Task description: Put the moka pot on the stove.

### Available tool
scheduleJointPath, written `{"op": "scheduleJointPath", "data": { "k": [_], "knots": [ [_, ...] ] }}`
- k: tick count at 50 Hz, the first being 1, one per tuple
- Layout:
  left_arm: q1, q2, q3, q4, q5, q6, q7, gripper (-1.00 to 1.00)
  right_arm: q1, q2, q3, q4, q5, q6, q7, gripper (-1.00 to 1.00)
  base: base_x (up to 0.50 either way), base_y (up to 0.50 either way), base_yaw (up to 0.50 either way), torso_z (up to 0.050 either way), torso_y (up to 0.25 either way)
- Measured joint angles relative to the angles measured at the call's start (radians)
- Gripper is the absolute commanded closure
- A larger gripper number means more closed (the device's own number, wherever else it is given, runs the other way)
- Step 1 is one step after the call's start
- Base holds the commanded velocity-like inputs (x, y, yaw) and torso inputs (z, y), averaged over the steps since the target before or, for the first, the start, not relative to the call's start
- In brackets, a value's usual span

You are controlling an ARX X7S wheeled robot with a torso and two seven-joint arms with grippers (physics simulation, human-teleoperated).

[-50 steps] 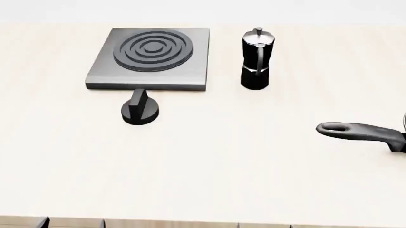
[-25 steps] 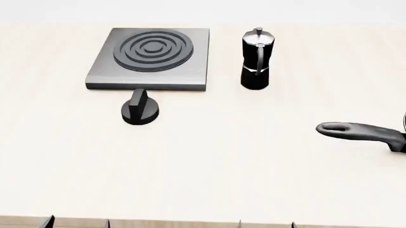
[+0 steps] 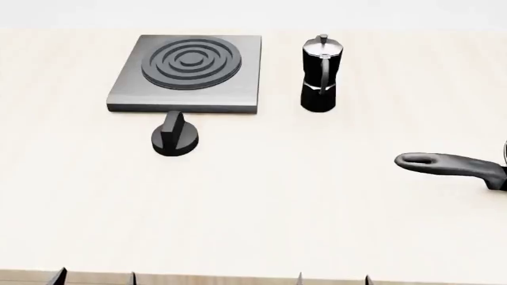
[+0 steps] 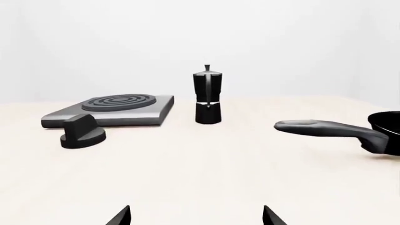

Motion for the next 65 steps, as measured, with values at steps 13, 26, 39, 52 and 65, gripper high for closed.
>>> {"op": "scheduleJointPath", "data": {
  "k": [13,26,39,52,65],
  "knots": [
    [-0.005,-0.007,0.015,-0.021,-0.021,0.05,-0.004,-1.0,0.007,0.011,-0.02,0.027,0.019,-0.067,-0.005,-1.0,0.0,0.0,0.0,0.0,0.0],
    [-0.009,-0.015,0.03,-0.032,-0.034,0.074,-0.013,-1.0,0.012,0.024,-0.041,0.044,0.038,-0.107,-0.018,-1.0,0.12,0.0,0.0,0.0,0.0],
    [-0.011,-0.024,0.044,-0.036,-0.041,0.083,-0.024,-1.0,0.015,0.033,-0.055,0.053,0.042,-0.127,-0.011,-1.0,0.21,0.0,0.0,0.0,0.0],
    [-0.013,-0.032,0.057,-0.037,-0.047,0.087,-0.035,-1.0,0.017,0.04,-0.066,0.055,0.042,-0.134,0.004,-1.0,0.21,0.0,0.0,0.0,0.0],
    [-0.015,-0.04,0.069,-0.038,-0.054,0.088,-0.045,-1.0,0.018,0.047,-0.075,0.055,0.046,-0.133,0.017,-1.0,0.21,0.0,0.0,0.0,0.0]
  ]
}}
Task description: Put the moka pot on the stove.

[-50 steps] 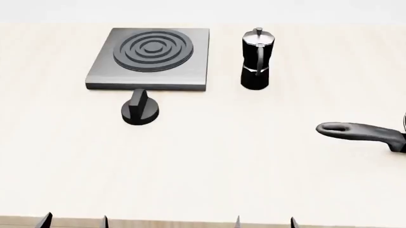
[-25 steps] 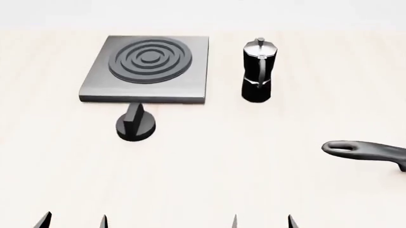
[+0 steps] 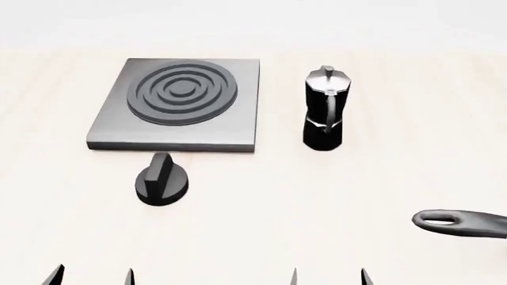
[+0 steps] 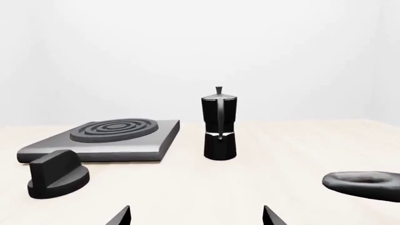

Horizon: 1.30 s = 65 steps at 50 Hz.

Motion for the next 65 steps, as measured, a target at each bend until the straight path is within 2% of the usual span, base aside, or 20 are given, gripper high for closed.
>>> {"op": "scheduleJointPath", "data": {
  "k": [50,65],
  "knots": [
    [-0.005,-0.024,0.037,0.001,-0.018,0.0,-0.034,-1.0,0.004,0.023,-0.035,-0.001,0.032,0.001,0.026,-1.0,0.21,0.0,0.0,0.0,0.0],
    [-0.006,-0.03,0.047,0.001,-0.022,-0.001,-0.044,-1.0,0.007,0.027,-0.042,0.004,0.02,-0.012,0.044,-1.0,0.0,0.0,0.0,0.0,0.0]
  ]
}}
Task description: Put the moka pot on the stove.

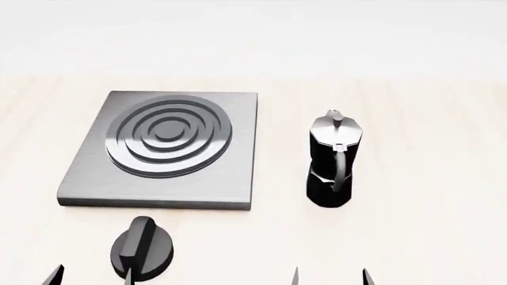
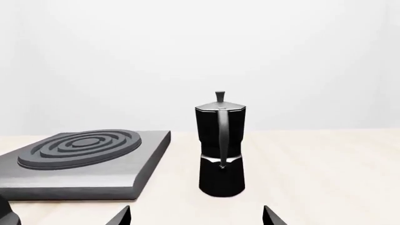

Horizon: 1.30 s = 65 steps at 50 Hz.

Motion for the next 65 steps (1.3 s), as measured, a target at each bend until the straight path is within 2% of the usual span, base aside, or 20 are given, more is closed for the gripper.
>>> {"op": "scheduleJointPath", "data": {
  "k": [59,65],
  "knots": [
    [-0.005,-0.021,0.032,-0.003,-0.017,0.007,-0.028,-1.0,0.008,0.02,-0.036,0.015,0.019,-0.036,0.011,-1.0,0.0,0.17,0.0,0.0,0.0],
    [-0.004,-0.022,0.035,-0.003,-0.018,0.008,-0.03,-1.0,0.007,0.02,-0.038,0.017,0.038,-0.041,0.004,-1.0,0.26,0.0,0.0,0.0,0.0]
  ]
}}
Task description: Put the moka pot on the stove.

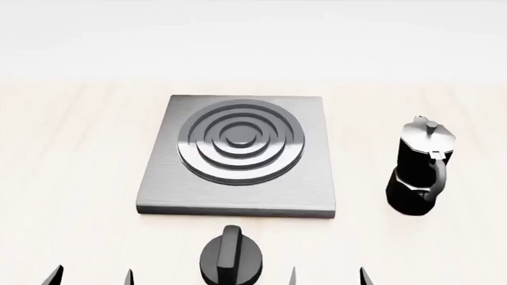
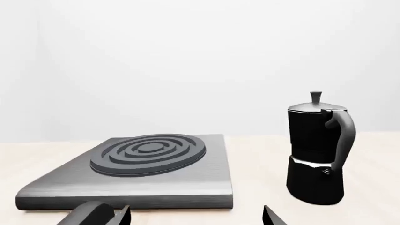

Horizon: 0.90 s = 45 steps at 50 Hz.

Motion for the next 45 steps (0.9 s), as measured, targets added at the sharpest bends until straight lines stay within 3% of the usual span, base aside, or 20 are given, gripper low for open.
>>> {"op": "scheduleJointPath", "data": {
  "k": [18,45],
  "knots": [
    [-0.004,-0.005,0.009,-0.001,-0.004,0.003,-0.007,-1.0,0.006,0.003,-0.008,0.011,0.015,-0.026,-0.007,-1.0,0.48,0.0,0.0,0.0,0.0],
    [-0.007,-0.017,0.028,-0.001,0.013,0.003,-0.022,-1.0,0.005,0.011,-0.018,0.004,0.02,-0.011,0.012,-1.0,0.01,0.0,0.0,0.0,0.0]
  ]
}}
